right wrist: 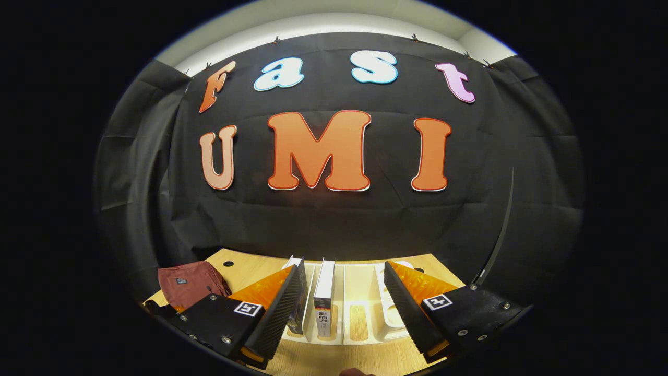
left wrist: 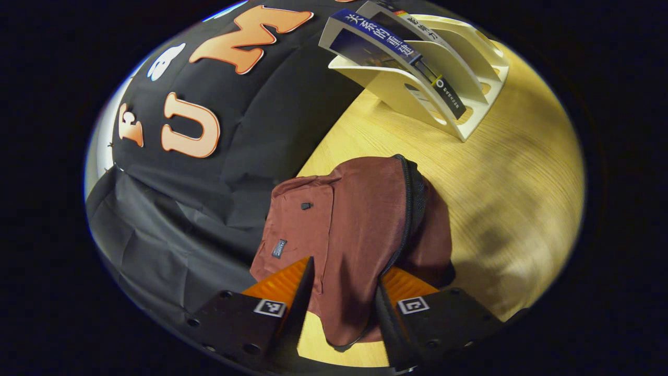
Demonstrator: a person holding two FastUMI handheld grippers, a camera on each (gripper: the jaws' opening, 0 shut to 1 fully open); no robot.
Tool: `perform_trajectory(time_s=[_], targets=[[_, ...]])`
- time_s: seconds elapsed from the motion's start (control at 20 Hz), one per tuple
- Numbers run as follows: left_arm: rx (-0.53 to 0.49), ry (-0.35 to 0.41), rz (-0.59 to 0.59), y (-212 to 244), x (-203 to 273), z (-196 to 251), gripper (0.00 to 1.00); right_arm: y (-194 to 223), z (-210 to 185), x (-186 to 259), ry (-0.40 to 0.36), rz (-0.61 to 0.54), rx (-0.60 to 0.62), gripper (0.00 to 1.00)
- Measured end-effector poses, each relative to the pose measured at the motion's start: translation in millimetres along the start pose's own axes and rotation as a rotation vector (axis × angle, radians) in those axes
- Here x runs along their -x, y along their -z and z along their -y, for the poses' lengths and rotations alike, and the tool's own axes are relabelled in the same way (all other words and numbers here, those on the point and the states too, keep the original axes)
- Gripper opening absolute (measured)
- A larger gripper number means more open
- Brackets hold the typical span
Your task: Open the schoolbag, grab two books from the bookshelf and put them into the schoolbag.
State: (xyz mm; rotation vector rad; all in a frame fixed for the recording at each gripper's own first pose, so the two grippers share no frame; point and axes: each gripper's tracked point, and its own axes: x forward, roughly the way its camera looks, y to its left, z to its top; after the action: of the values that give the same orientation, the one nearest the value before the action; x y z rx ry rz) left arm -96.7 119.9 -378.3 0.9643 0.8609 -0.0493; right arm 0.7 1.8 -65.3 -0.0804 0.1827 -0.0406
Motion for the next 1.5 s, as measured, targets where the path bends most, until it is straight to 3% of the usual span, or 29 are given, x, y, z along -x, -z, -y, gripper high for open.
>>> perform_trajectory(time_s=[0.15,0.25,0.4,0.45,0.7,0.85,0.95,1.05,1.2,1.3,1.5], targets=[[0.033,0.037,-0.008,-4,0,-11,0.35,-1,-2,-2,-0.002,-0.003,0.009,0.96],[0.049,0.078,-0.001,-11,3,-22,0.23,-3,-5,-6,-0.008,-0.011,0.019,0.96],[0.065,0.165,0.002,-16,4,-39,0.22,-3,-15,-17,-0.036,-0.042,0.031,0.96],[0.069,0.195,0.0,-18,4,-43,0.12,0,-21,-20,-0.055,-0.07,0.034,0.95],[0.091,0.29,-0.003,-16,2,-76,0.12,2,-48,-37,-0.115,-0.175,0.059,0.96],[0.14,0.371,-0.01,-20,2,-88,0.12,15,-84,-43,-0.249,-0.283,0.016,0.96],[0.164,0.415,-0.021,-25,1,-98,0.12,14,-95,-51,-0.266,-0.317,0.01,0.96],[0.157,0.456,-0.018,-29,0,-108,0.12,15,-100,-62,-0.262,-0.35,0.015,0.96],[0.091,0.503,0.002,-30,-6,-124,0.12,33,-115,-68,-0.321,-0.489,-0.064,0.96],[0.087,0.536,0.013,-32,-10,-132,0.14,42,-122,-71,-0.322,-0.589,-0.128,0.96],[0.1,0.565,0.054,-35,-23,-148,0.14,54,-113,-94,-0.255,-0.669,-0.056,0.96]])
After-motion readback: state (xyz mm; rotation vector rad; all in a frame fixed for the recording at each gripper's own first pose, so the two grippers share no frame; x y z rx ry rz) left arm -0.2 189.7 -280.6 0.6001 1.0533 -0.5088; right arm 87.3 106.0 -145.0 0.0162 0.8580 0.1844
